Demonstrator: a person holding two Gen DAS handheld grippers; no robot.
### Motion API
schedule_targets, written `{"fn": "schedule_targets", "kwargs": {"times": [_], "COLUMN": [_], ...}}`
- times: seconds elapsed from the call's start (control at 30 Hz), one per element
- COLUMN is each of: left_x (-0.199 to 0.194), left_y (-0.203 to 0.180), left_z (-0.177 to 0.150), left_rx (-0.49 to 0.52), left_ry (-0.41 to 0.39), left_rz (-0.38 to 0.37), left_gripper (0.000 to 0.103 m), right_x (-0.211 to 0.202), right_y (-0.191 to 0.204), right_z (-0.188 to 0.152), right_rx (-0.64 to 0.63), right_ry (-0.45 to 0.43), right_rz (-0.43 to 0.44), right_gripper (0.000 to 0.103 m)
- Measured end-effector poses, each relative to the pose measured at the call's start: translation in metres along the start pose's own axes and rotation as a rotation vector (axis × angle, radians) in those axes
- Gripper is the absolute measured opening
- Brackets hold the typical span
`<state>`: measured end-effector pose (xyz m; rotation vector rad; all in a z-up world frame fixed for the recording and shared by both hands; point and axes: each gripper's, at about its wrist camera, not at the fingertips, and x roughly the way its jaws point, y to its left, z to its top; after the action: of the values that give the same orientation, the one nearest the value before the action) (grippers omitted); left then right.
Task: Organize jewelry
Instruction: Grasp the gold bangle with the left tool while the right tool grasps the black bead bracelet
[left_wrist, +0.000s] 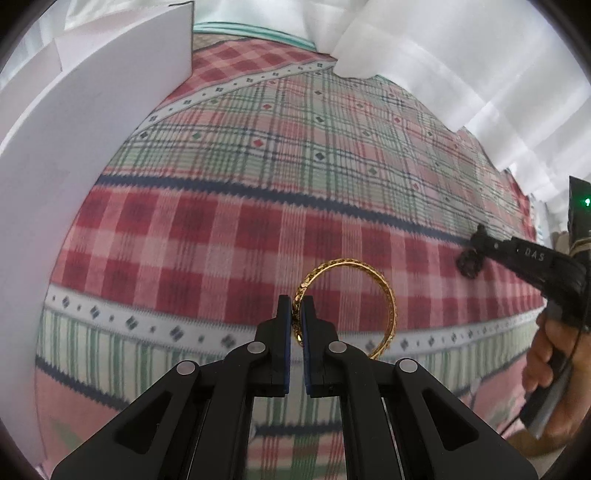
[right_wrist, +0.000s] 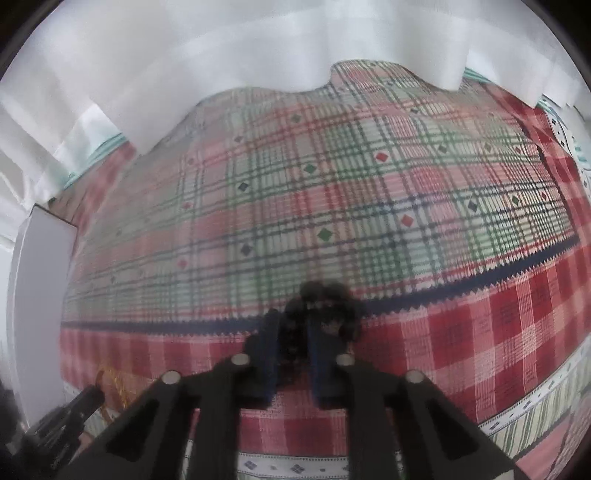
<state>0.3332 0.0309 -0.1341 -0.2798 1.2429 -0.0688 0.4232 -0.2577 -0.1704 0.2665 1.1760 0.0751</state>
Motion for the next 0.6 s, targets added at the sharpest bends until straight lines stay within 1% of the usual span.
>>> {"fn": "schedule_targets", "kwargs": {"times": [0.1,0.17,0.27,0.3,0.37,0.5,0.57,0.6], "left_x": [-0.019,-0.041,-0.075,-0.085,-0.104,-0.153,-0.179,-0.193], "left_y": [0.000,0.001,0.011,0.015,0.025,0.053,0.072,0.084], "left_z": [-0.003,-0.007,-0.023,-0.028,-0.039,-0.064,-0.072,-0.074], "left_rx": [0.000,0.014,0.028,0.026,0.021,-0.002,-0.017,-0.029], "left_ry": [-0.011,-0.037,-0.072,-0.077,-0.078,-0.077,-0.105,-0.129], "left_rz": [-0.029,-0.052,-0.077,-0.087,-0.107,-0.165,-0.162,-0.146], "left_gripper": [0.003,0.003,0.003,0.003,0.003,0.003,0.003,0.003], "right_x": [-0.024,-0.051,-0.089,-0.096,-0.122,-0.156,-0.174,-0.180], "right_y": [0.001,0.009,0.024,0.028,0.045,0.086,0.115,0.129], "right_z": [-0.007,-0.012,-0.019,-0.020,-0.028,-0.046,-0.058,-0.063], "right_rx": [-0.040,-0.096,-0.161,-0.180,-0.236,-0.342,-0.410,-0.439], "right_ry": [-0.037,-0.073,-0.113,-0.122,-0.145,-0.174,-0.192,-0.199], "right_rz": [0.044,0.068,0.109,0.117,0.146,0.205,0.250,0.269], "right_gripper": [0.012,0.012,0.012,0.012,0.012,0.012,0.012,0.012]}}
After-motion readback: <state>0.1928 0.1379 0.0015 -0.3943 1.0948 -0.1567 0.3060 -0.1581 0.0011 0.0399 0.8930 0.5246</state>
